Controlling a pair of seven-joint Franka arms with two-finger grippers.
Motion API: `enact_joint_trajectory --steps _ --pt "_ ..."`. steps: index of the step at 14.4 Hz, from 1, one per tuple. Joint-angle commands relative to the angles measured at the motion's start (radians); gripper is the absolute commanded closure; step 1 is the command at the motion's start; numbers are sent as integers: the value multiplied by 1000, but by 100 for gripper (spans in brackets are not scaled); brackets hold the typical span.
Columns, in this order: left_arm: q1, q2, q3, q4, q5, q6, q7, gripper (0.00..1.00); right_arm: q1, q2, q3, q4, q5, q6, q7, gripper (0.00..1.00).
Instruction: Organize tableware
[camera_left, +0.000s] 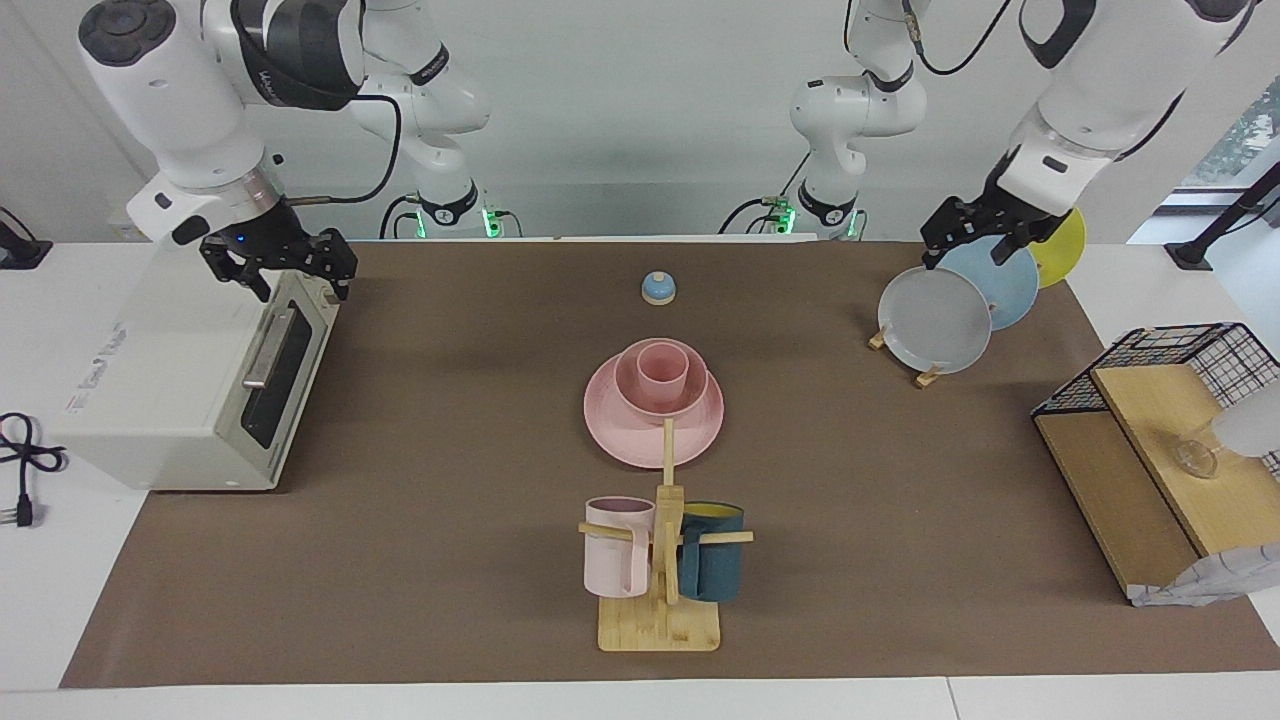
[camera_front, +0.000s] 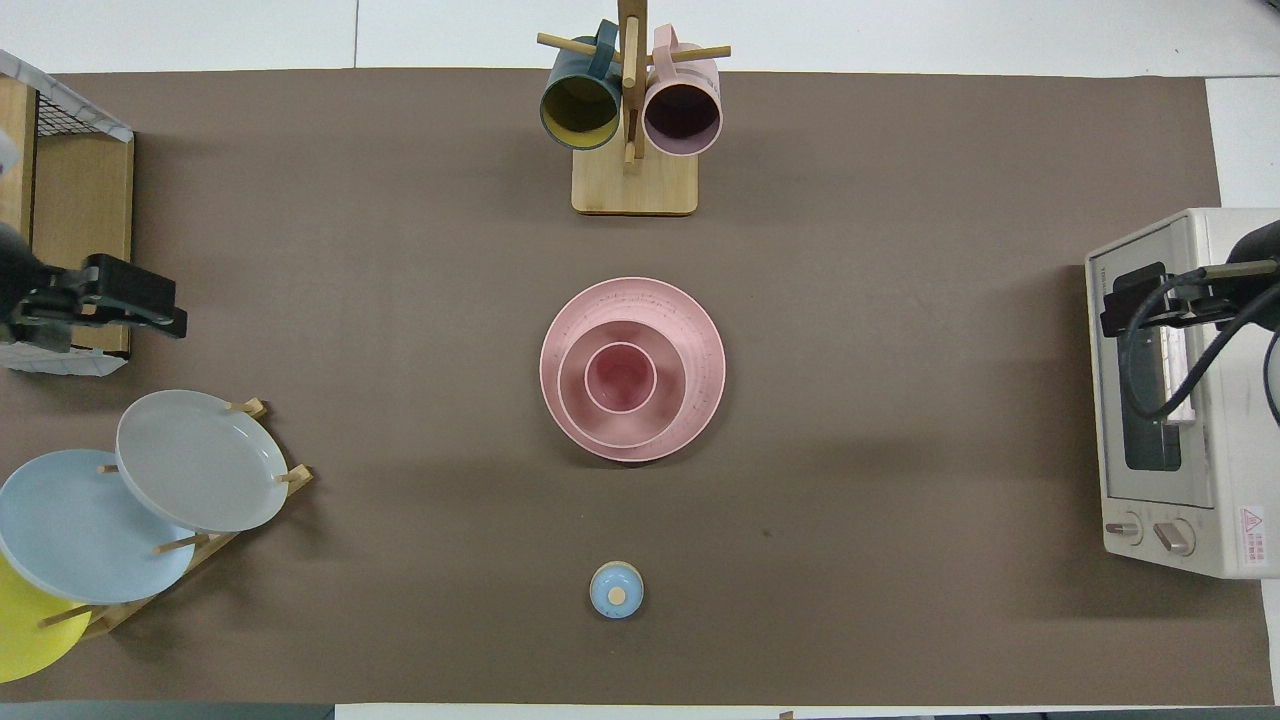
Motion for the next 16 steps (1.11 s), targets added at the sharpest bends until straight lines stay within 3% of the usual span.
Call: enact_joint_trajectory --steps 1,4,11,15,16 --pt "8 -89 -11 -161 -5 86 28 0 -21 -9 2 3 6 -14 25 0" --pt "8 -97 -11 -186 -5 146 21 0 -21 -9 1 3 8 -14 42 0" --pt "8 -94 -11 -168 50 96 19 0 -23 -9 -10 3 23 -9 39 0" --pt "14 -1 -9 11 56 45 19 0 -21 -16 -10 -1 23 -17 37 0" --pt "17 -1 -11 13 58 44 21 0 -21 -16 -10 -1 23 -17 37 0"
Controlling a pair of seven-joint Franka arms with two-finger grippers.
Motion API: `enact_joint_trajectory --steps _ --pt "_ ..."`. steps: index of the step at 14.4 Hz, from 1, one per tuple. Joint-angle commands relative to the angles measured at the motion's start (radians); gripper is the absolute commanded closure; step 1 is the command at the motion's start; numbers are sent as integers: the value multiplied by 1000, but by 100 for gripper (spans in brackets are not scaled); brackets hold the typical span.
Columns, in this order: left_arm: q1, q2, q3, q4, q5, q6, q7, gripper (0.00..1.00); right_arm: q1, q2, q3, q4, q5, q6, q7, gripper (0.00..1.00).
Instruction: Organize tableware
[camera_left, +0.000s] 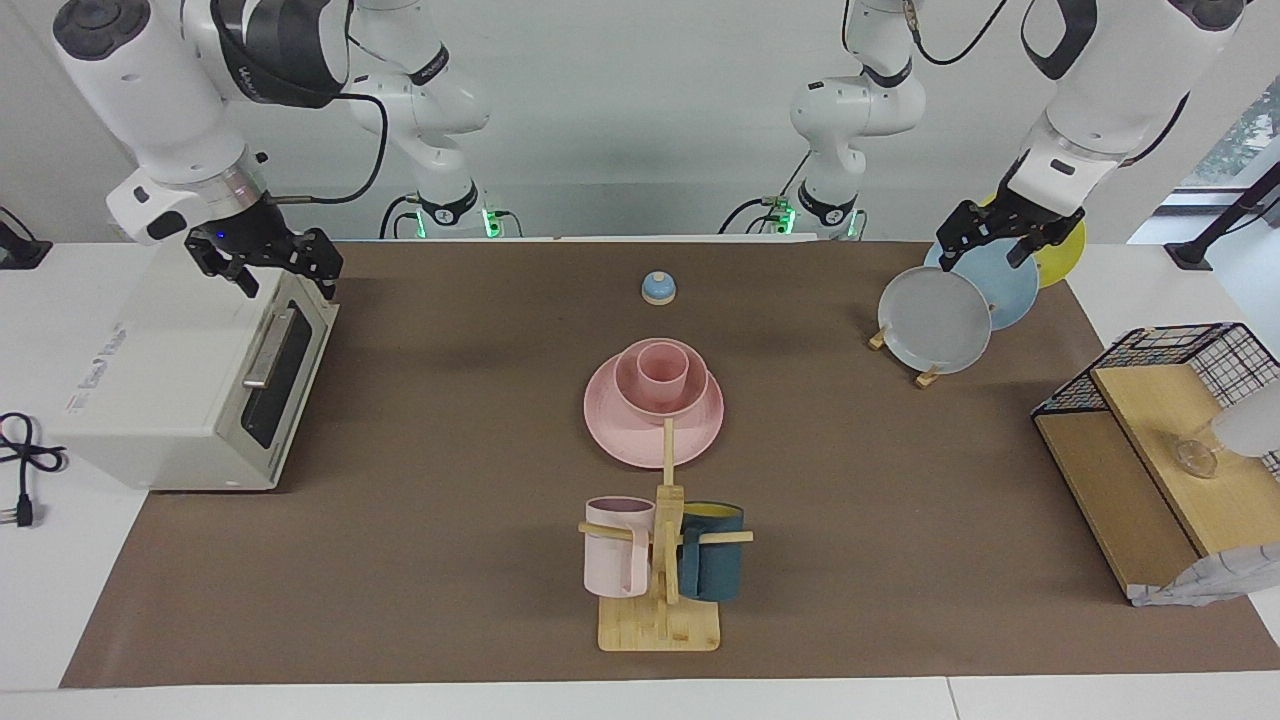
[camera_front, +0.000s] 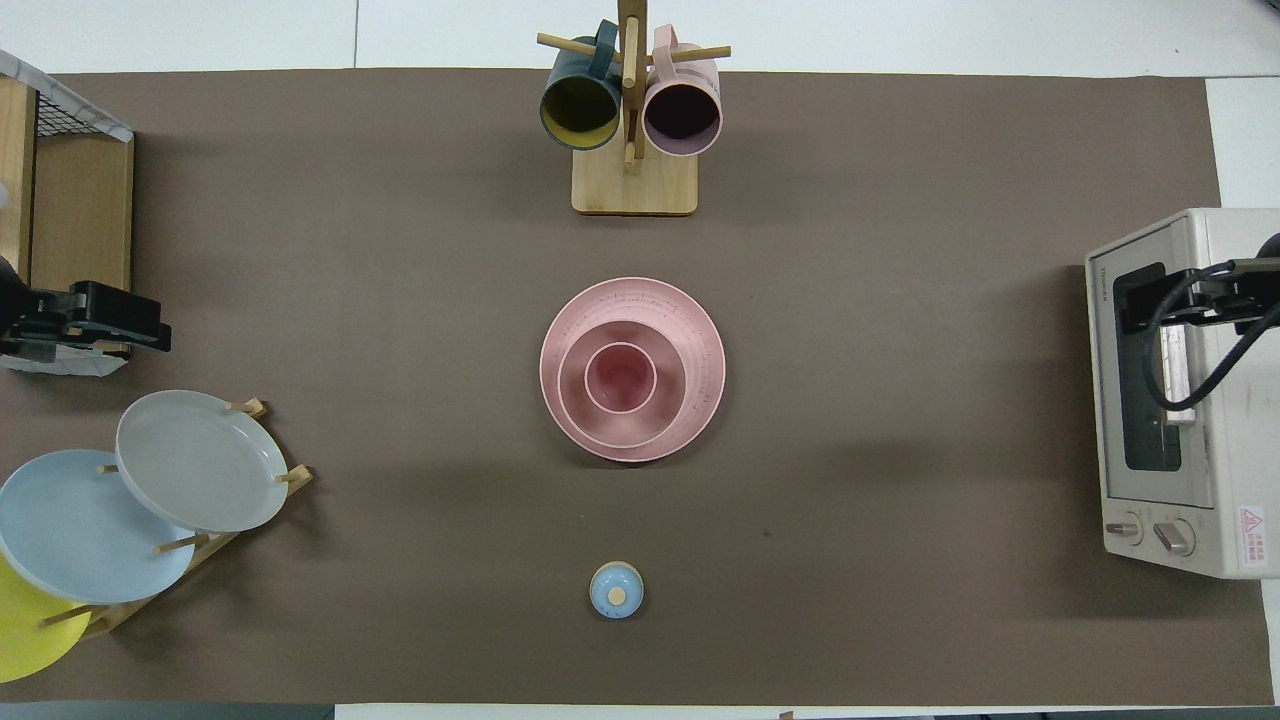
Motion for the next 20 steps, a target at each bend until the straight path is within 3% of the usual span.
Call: enact_joint_trajectory --steps 1,5,20 --pt "13 43 -3 65 24 -47 3 0 -11 -12 4 -2 16 -16 4 0" --pt "20 12 -7 -18 21 -7 12 0 -11 -12 4 -2 16 -16 4 0" --pt "81 14 -67 -12 11 1 7 0 -11 -13 4 -2 16 -16 4 0"
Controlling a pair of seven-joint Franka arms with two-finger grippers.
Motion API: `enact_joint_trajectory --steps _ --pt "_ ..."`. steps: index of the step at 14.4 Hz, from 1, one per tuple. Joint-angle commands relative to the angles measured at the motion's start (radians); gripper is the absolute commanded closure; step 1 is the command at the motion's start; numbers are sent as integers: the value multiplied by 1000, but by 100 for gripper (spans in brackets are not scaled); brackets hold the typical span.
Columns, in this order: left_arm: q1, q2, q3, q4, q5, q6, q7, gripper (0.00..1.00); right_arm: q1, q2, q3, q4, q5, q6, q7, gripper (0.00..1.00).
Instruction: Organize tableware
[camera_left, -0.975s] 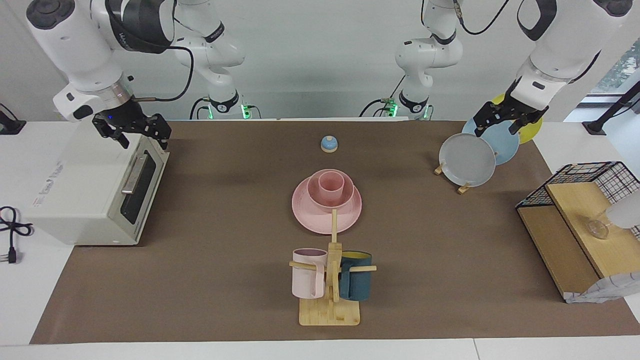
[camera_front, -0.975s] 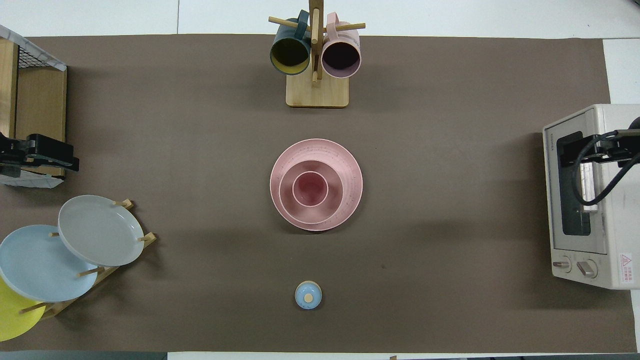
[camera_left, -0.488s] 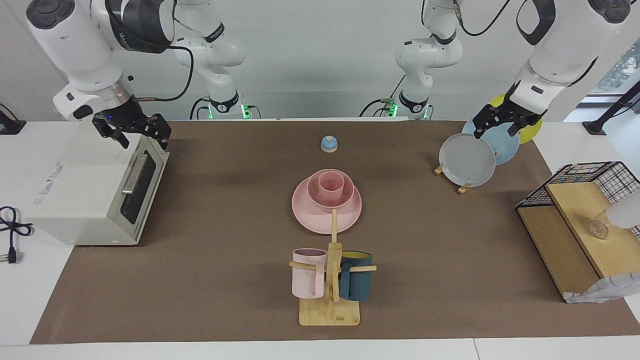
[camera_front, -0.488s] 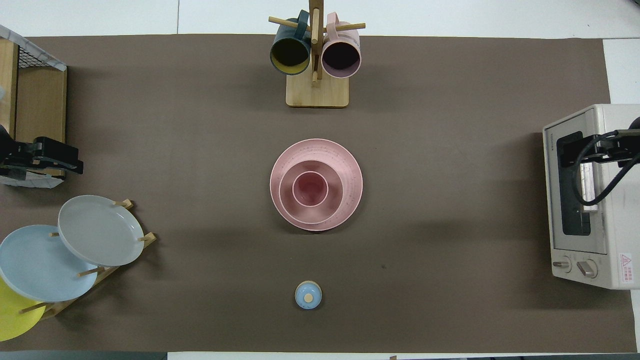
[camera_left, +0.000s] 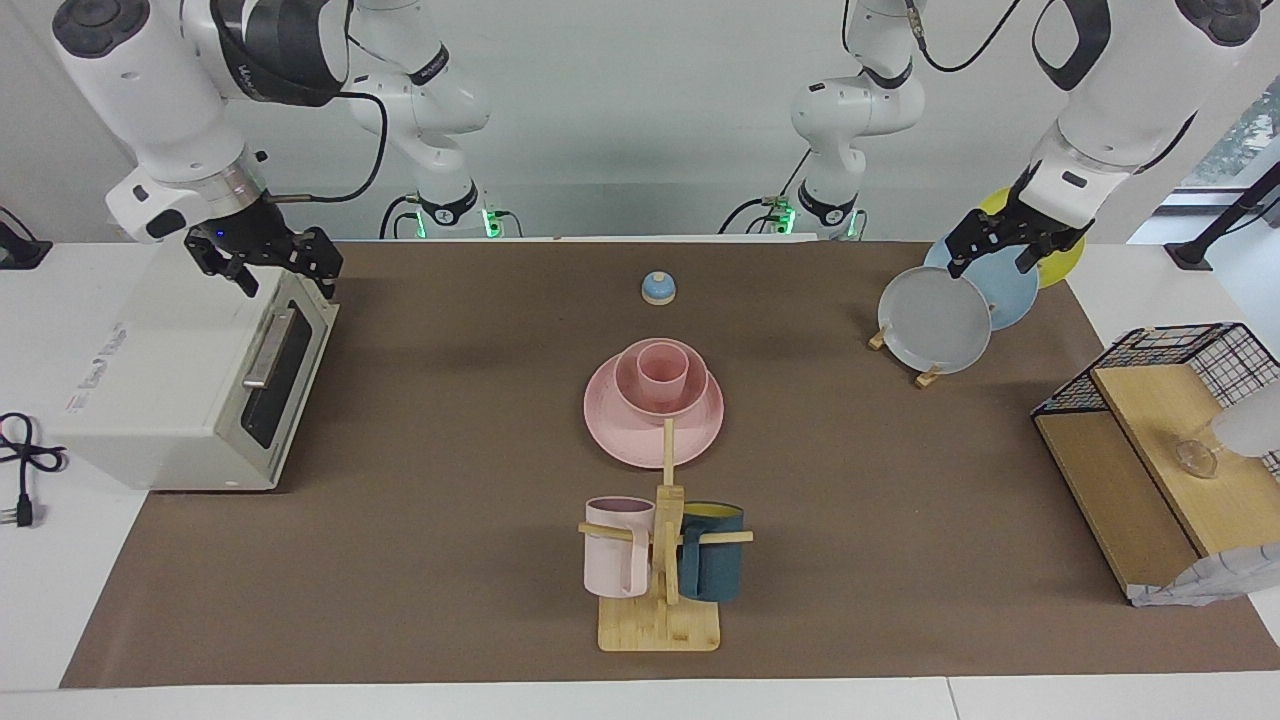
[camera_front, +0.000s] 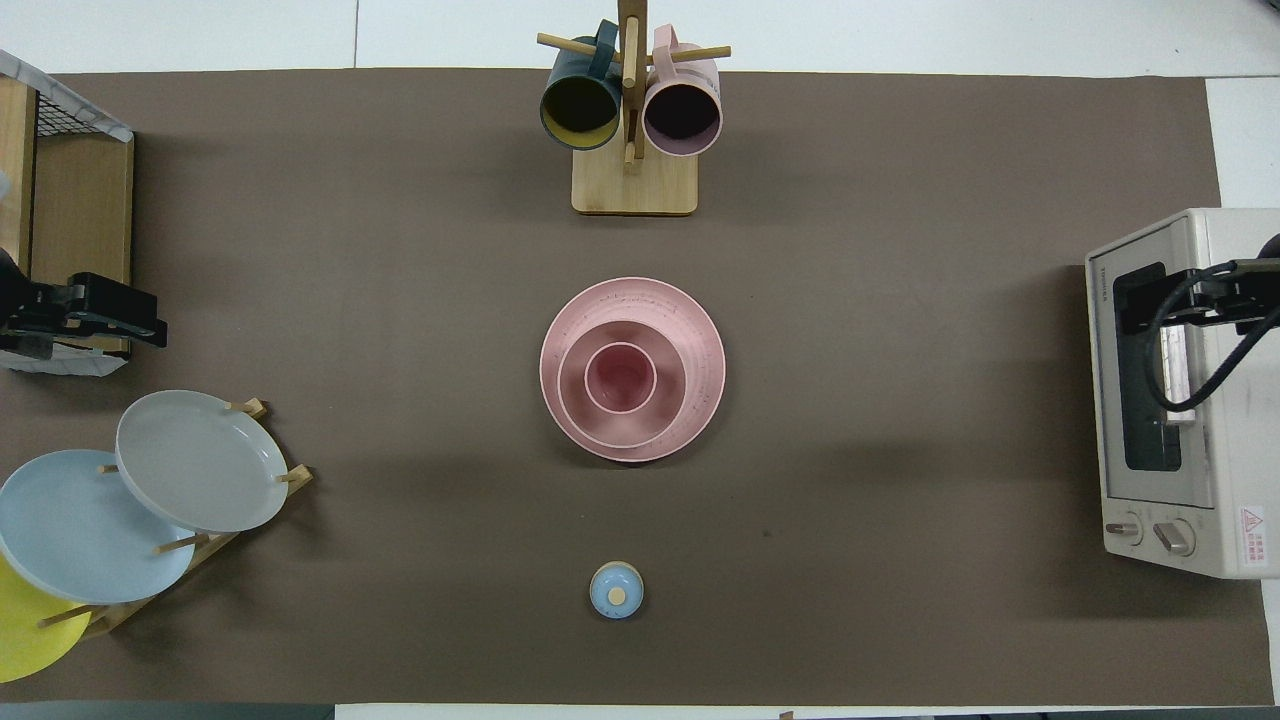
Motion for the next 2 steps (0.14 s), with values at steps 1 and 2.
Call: enact_joint_trajectory --steps 1,2 --pt "21 -13 -15 -12 5 17 7 0 -11 -12 4 -2 16 -16 6 0" --pt "21 -13 -15 -10 5 12 9 0 -9 -12 4 -2 16 -16 6 0"
